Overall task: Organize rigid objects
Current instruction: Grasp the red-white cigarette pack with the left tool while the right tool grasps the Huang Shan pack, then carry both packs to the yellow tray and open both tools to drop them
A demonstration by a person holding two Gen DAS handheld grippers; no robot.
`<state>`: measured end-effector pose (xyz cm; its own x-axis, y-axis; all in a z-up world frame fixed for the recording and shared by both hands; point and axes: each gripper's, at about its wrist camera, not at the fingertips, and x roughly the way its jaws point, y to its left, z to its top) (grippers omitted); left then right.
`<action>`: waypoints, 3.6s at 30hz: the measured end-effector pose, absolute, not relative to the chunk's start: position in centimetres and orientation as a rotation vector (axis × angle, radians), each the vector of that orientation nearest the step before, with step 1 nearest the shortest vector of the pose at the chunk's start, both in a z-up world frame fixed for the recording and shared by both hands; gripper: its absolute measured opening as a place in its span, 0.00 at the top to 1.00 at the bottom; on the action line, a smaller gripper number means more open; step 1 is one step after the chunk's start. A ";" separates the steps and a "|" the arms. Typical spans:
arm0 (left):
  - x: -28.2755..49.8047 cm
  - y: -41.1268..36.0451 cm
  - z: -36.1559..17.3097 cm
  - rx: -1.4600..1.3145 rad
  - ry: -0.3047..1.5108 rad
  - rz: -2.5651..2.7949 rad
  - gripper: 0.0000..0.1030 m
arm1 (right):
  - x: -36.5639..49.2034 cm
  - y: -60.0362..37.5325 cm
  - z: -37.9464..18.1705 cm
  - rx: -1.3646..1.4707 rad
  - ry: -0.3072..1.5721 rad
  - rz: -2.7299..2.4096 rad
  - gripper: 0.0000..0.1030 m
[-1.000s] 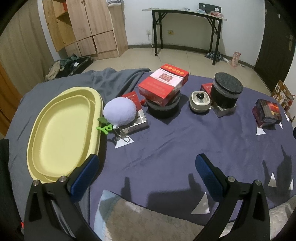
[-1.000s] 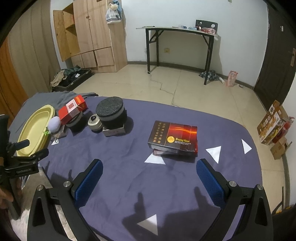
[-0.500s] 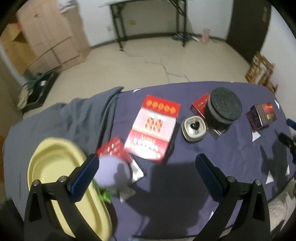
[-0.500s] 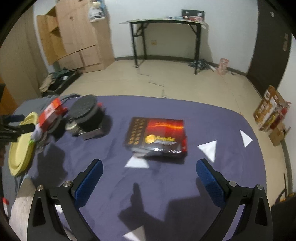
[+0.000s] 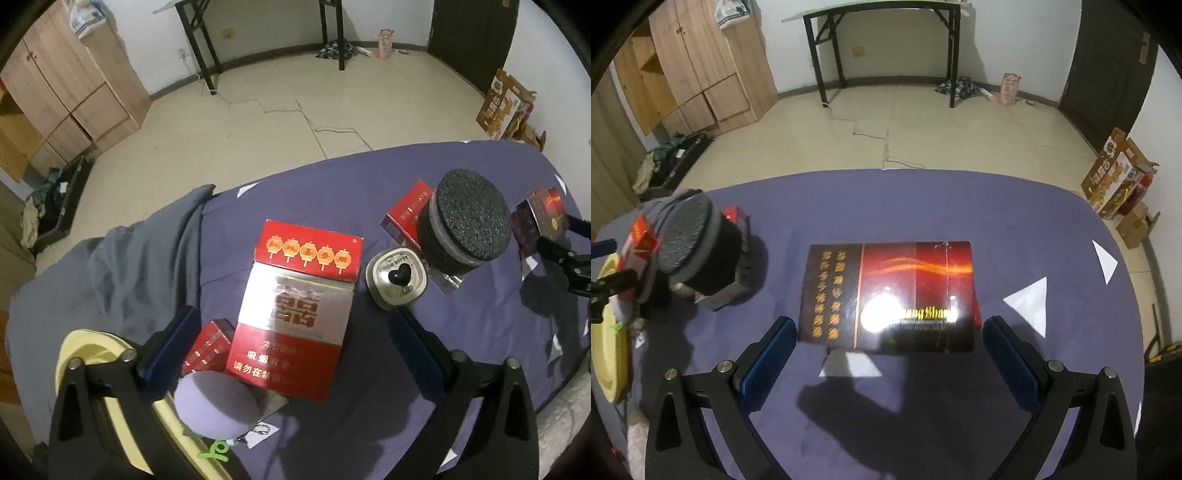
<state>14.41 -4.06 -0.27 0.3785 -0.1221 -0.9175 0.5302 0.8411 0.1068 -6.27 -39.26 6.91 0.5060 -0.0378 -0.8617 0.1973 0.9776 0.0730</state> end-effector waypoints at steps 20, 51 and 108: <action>13.8 -1.8 2.6 0.265 1.077 -0.442 0.41 | -7.5 -41.2 8.1 0.109 0.944 -0.124 0.13; 7.5 5.5 8.8 0.174 1.009 -0.378 0.41 | -18.8 -42.2 17.8 0.024 0.864 0.033 0.13; 16.1 26.4 -3.8 0.002 1.211 -0.128 0.41 | -6.1 6.2 7.6 -0.439 1.042 0.663 0.13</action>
<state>16.06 26.41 -3.78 0.3461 -0.0974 -0.9331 0.0991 0.9928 -0.0669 -6.12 6.19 7.56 0.3404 0.2910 -0.8941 -0.6870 0.7263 -0.0252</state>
